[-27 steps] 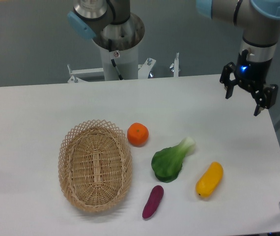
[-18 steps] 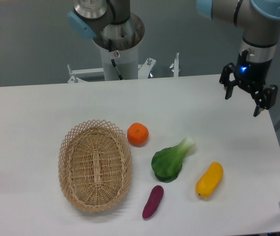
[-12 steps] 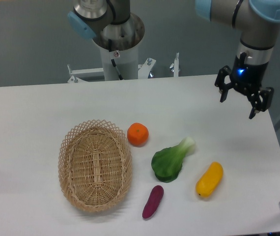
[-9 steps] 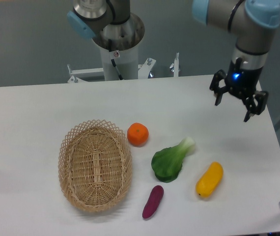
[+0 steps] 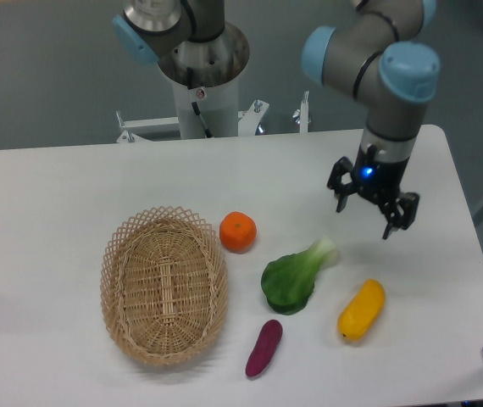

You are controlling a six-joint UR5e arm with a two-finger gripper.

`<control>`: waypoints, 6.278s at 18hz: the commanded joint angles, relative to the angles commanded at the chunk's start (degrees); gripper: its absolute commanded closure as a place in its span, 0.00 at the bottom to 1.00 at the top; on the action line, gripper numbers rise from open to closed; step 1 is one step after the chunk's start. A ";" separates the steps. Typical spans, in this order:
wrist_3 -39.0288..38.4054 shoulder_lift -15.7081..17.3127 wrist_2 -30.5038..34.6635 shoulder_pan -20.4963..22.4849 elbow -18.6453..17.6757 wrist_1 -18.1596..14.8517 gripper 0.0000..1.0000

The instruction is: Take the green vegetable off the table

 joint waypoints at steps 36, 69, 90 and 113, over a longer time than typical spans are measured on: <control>-0.35 -5.80 7.38 -3.52 -4.31 6.77 0.26; 0.01 1.13 -4.01 0.69 0.61 6.51 0.60; -2.90 6.94 -12.48 6.24 4.74 2.20 0.60; -2.99 7.12 -12.57 6.24 5.27 2.20 0.60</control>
